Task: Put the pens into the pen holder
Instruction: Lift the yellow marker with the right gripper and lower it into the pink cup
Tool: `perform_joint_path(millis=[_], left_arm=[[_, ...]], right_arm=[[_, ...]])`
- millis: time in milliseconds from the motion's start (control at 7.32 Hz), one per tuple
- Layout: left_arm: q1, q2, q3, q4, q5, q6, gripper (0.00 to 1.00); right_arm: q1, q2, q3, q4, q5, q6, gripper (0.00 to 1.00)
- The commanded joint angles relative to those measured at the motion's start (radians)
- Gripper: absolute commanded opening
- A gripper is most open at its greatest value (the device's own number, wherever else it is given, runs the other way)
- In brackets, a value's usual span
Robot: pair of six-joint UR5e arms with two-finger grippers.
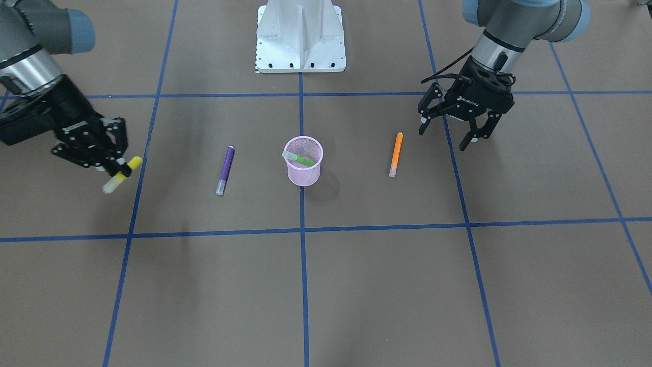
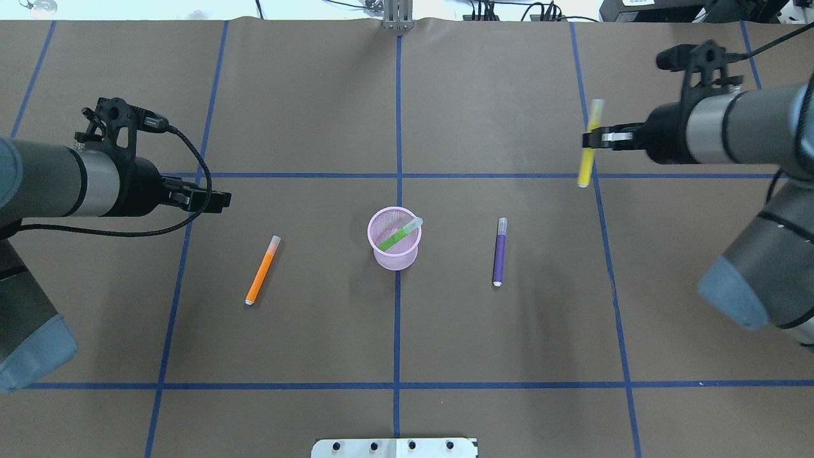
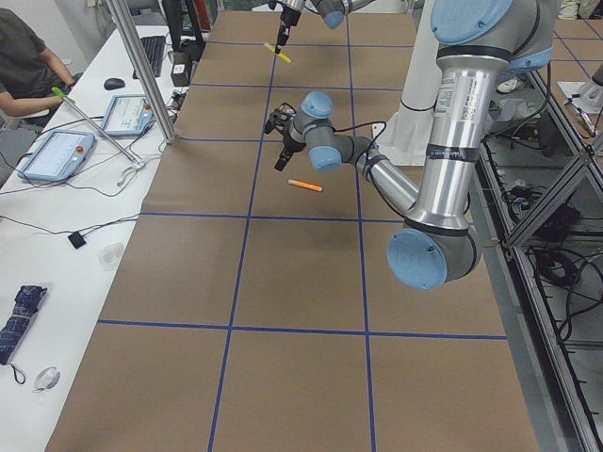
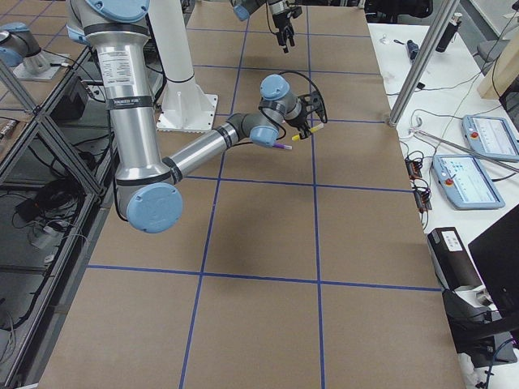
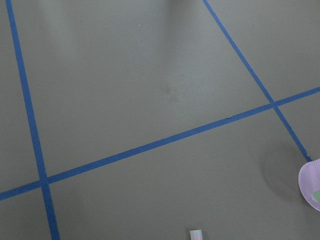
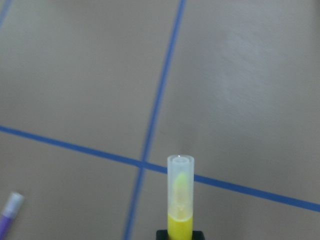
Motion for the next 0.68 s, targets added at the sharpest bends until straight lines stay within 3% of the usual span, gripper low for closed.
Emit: perform_joint_path(millis=[0, 137, 410, 547], left_arm=[[0.0, 0.0, 0.0, 0.0, 0.0, -0.019, 1.0], [0.0, 0.0, 0.001, 0.0, 0.0, -0.019, 1.0], [0.0, 0.002, 0.003, 0.0, 0.0, -0.019, 1.0], [0.0, 0.0, 0.003, 0.0, 0.0, -0.019, 1.0]], right_arm=[[-0.335, 0.156, 0.005, -0.01, -0.473, 0.183, 0.0], [-0.434, 0.212, -0.002, -0.039, -0.618, 0.204, 0.0], [-0.49, 0.288, -0.034, -0.122, -0.729, 0.24, 0.0], [-0.493, 0.317, -0.069, -0.122, -0.739, 0.241, 0.0]])
